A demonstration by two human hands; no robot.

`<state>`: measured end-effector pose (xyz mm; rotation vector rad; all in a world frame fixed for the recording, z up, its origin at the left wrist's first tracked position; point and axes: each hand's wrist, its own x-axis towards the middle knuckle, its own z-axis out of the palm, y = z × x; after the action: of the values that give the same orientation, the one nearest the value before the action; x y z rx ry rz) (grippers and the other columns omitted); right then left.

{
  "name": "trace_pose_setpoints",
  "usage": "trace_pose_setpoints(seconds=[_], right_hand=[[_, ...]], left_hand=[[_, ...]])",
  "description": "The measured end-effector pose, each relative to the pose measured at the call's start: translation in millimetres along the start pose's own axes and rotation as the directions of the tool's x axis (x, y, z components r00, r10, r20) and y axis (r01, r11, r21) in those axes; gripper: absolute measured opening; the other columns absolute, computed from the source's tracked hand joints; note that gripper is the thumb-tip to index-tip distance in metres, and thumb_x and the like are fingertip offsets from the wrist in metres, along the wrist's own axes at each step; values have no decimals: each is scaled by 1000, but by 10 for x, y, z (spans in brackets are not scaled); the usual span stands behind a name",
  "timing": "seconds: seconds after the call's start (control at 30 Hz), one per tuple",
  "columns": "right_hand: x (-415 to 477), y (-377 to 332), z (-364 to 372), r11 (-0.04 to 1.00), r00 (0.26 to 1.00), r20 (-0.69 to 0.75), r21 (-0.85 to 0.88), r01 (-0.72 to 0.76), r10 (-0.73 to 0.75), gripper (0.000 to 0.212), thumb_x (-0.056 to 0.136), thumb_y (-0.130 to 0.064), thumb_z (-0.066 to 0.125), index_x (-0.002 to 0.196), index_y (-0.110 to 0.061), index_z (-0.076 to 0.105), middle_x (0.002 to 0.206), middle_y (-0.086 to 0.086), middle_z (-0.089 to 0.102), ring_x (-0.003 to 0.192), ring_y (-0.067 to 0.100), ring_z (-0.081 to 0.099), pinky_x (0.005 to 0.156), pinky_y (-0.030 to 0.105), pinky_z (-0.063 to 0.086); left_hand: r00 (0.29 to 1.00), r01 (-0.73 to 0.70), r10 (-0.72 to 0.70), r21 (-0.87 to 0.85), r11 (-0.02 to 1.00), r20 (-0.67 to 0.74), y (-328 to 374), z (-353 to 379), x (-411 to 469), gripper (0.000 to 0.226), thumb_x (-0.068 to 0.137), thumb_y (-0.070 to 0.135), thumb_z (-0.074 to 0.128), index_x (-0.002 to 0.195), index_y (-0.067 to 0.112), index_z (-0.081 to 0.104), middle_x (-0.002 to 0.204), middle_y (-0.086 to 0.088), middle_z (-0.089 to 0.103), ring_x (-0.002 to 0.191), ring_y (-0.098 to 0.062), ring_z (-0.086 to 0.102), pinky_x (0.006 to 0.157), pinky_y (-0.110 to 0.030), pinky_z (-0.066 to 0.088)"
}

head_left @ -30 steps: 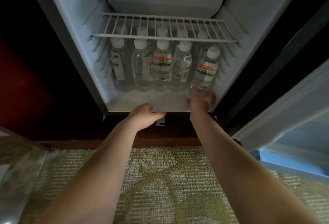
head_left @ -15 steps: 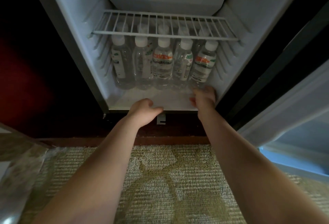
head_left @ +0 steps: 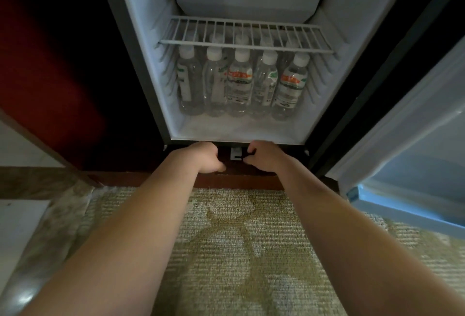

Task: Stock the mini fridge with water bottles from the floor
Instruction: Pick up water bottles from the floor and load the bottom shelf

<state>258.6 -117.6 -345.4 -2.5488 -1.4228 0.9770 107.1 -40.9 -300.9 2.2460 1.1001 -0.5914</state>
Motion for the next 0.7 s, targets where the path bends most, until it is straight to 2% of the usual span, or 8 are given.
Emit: trace_pose_setpoints(seconds=[0.07, 0.1, 0.17, 0.27, 0.37, 0.47, 0.6, 0.7], right_hand=[[-120, -114, -18, 995, 957, 282, -86, -41, 64, 43, 94, -34, 57, 128, -8, 52, 114, 10, 61, 101, 25, 64, 71, 31, 50], [-176, -179, -42, 988, 937, 337, -152, -38, 88, 47, 93, -36, 58, 130, -8, 51, 116, 9, 62, 101, 25, 65, 74, 32, 51], [-286, -342, -144, 955, 948, 310, -297, 24, 73, 49, 92, -38, 58, 130, -7, 52, 115, 7, 62, 99, 25, 64, 87, 36, 50], [-501, -680, -343, 921, 985, 164, -373, 116, -57, 40, 94, -40, 55, 117, -7, 56, 92, 2, 59, 85, 23, 57, 87, 36, 45], [-879, -1061, -546, 916, 982, 107, -354, 186, -158, 51, 95, -39, 54, 137, -11, 48, 136, 5, 51, 120, 26, 51, 101, 38, 40], [-1335, -1457, -668, 902, 970, 136, -359, 239, -203, 56, 96, -39, 53, 144, -12, 40, 148, 8, 40, 128, 27, 46, 107, 40, 38], [-1848, -2003, -535, 816, 943, 147, -473, 333, -299, 54, 95, -42, 54, 138, -11, 47, 142, 8, 47, 125, 28, 47, 101, 39, 42], [-2198, -2442, -204, 731, 906, 220, -536, 422, -362, 48, 93, -43, 56, 128, -11, 53, 126, 6, 56, 99, 23, 54, 84, 33, 45]], left_hand=[[1000, 24, -24, 49, 999, -10, -70, -25, -151, 41, 90, 40, 59, 116, 8, 57, 108, -6, 55, 93, -22, 51, 77, -29, 42], [999, 32, -31, 70, 997, -18, -113, -51, -235, 43, 90, 40, 58, 119, 8, 56, 114, -8, 55, 97, -22, 52, 80, -30, 43], [998, 50, -46, 109, 993, -39, -213, -145, -403, 44, 90, 40, 58, 121, 9, 56, 120, -9, 55, 103, -24, 54, 82, -30, 43], [992, 91, -75, 156, 983, -106, -375, -366, -739, 44, 89, 42, 60, 113, 6, 59, 105, -8, 57, 91, -25, 55, 74, -30, 43], [980, 105, -78, 142, 984, -185, -497, -551, -1154, 44, 91, 41, 57, 118, 5, 57, 108, -9, 56, 94, -25, 56, 80, -33, 47], [971, 129, -104, 104, 986, -214, -600, -617, -1653, 45, 94, 38, 53, 126, 7, 54, 116, -10, 54, 97, -24, 52, 83, -32, 43], [960, 199, -179, 78, 977, -216, -944, -572, -2282, 50, 94, 41, 52, 130, 7, 52, 130, -10, 51, 117, -28, 51, 92, -34, 44], [941, 233, -219, 26, 972, -259, -1303, -449, -2733, 44, 90, 40, 59, 117, 6, 60, 116, -9, 59, 105, -28, 58, 89, -38, 49]])
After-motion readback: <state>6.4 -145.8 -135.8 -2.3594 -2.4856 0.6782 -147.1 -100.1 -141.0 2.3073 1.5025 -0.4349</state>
